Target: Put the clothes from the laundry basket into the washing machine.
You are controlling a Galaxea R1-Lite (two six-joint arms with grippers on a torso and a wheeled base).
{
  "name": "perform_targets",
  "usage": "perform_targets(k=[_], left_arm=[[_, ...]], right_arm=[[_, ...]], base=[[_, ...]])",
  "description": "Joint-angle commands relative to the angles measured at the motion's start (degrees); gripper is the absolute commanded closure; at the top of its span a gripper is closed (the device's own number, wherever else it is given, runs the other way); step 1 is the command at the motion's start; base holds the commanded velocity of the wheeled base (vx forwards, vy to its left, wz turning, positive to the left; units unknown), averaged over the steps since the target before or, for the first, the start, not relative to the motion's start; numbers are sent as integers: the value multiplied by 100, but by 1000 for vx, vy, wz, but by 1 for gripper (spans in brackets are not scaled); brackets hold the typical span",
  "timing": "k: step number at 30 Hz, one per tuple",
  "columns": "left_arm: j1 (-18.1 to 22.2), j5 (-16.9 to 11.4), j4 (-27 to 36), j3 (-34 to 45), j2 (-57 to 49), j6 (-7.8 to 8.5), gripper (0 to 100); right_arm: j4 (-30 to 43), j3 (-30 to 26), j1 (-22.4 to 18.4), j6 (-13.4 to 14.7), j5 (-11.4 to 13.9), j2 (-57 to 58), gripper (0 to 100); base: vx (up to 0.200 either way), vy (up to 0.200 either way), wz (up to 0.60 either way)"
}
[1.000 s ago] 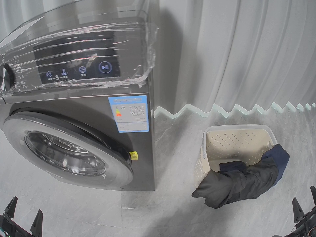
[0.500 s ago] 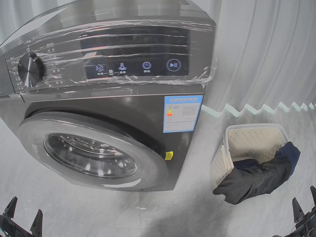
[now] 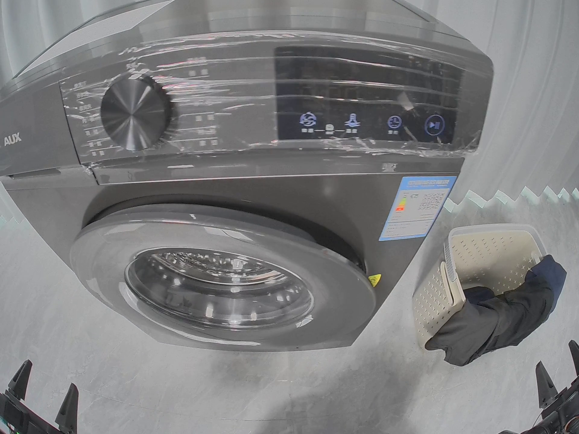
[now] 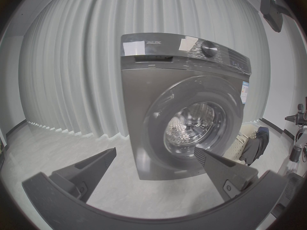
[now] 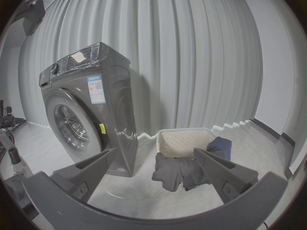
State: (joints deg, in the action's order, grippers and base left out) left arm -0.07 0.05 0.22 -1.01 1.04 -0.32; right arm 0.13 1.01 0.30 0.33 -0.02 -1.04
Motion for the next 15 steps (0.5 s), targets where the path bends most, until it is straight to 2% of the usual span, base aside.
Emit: perform_targets(k=[1, 8, 11, 15], left_arm=[[-1, 4, 4, 101, -104, -3, 0], [-1, 4, 4, 101, -104, -3, 0], [-1, 4, 4, 92, -104, -3, 0], [-1, 4, 4, 101, -104, -3, 0]], right_arm=[[-5, -92, 5, 2, 2, 68, 0], [-5, -92, 5, 2, 2, 68, 0], [-5, -92, 13, 2, 2, 68, 0], [-5, -92, 5, 2, 2, 68, 0]], base=[[0, 0, 0], [0, 0, 0], [-200, 0, 0], [0, 0, 0]])
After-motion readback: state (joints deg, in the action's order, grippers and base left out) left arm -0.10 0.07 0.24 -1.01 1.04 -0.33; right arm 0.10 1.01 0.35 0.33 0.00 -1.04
